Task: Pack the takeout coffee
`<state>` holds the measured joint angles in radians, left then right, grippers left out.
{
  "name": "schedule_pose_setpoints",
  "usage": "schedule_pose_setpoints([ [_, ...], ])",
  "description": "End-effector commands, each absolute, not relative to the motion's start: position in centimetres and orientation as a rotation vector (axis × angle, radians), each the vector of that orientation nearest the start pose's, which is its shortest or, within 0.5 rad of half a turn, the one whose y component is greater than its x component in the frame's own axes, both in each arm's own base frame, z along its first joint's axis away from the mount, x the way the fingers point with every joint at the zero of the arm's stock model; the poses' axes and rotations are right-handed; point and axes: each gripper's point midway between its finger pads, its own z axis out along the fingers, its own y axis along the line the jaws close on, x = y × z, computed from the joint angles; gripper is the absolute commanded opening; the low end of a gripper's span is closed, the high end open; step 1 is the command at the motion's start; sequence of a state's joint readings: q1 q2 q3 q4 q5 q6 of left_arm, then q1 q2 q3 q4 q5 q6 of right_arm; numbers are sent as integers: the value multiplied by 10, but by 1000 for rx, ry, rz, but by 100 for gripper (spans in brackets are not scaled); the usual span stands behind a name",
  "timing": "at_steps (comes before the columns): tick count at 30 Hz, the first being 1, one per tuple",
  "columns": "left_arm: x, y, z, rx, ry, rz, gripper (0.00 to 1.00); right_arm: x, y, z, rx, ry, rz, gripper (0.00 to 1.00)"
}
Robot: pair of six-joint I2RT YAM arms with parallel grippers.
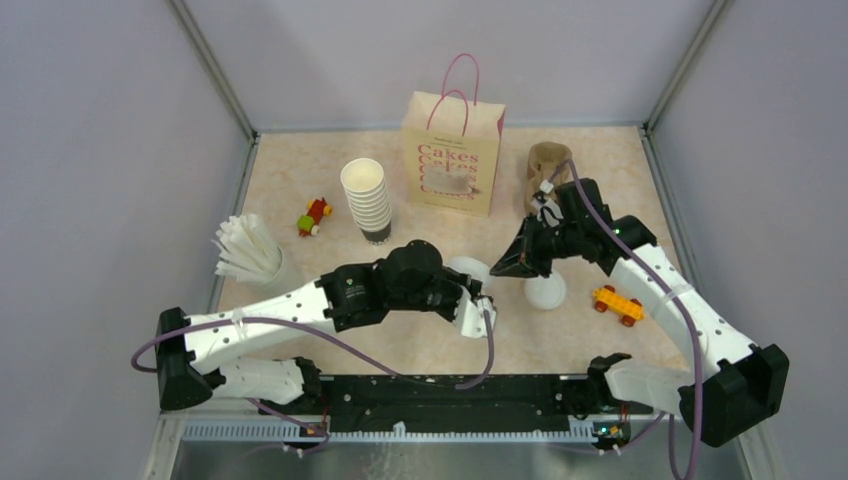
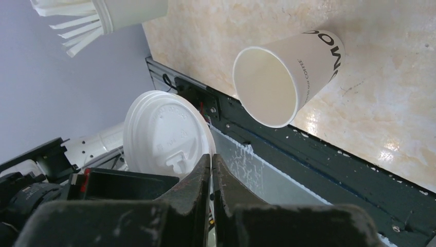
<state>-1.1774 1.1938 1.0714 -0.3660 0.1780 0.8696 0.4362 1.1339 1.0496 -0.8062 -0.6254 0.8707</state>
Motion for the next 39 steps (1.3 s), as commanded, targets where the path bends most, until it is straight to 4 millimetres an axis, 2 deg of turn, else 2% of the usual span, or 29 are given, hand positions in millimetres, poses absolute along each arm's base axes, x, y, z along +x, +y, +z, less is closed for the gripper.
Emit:
schedule_pose_setpoints([
  [1,158,-358,276,1615,1129,-423,24,185,230,245,238,2595,1306,8],
  [5,173,-355,287,1342,1407,-491,23,201,224,258,258,2487,1246,25],
  [8,171,-358,303,1181,1535,-603,23,216,217,280,283,2333,1207,42],
  [12,165,-360,326,905,1688,-802,23,224,202,328,191,1996,1190,60],
  [14,165,-357,336,721,1770,-915,25,226,185,345,142,1820,1111,69],
  [16,170,-352,344,536,1831,-1018,27,223,169,363,85,1623,1047,85],
  [17,174,-348,349,452,1850,-1072,27,218,164,370,29,1531,1020,88],
  [19,192,-337,358,229,1892,-1217,27,207,159,389,-78,1369,982,88],
  [21,209,-324,361,27,1938,-1397,26,202,160,391,-181,1324,926,88],
  [23,221,-314,369,-104,1922,-1567,25,203,159,390,-244,1308,862,88],
  [26,224,-313,382,-132,1854,-1689,24,201,164,386,-333,1275,835,90],
  [29,226,-318,389,-138,1870,-1717,24,201,181,382,-439,1293,859,91],
  [32,222,-322,396,-131,1870,-1775,25,199,195,387,-520,1285,836,91],
  [35,221,-324,398,-155,1870,-1817,27,197,212,381,-602,1301,797,91],
  [39,220,-327,395,-143,1882,-1824,27,196,244,370,-671,1382,828,93],
])
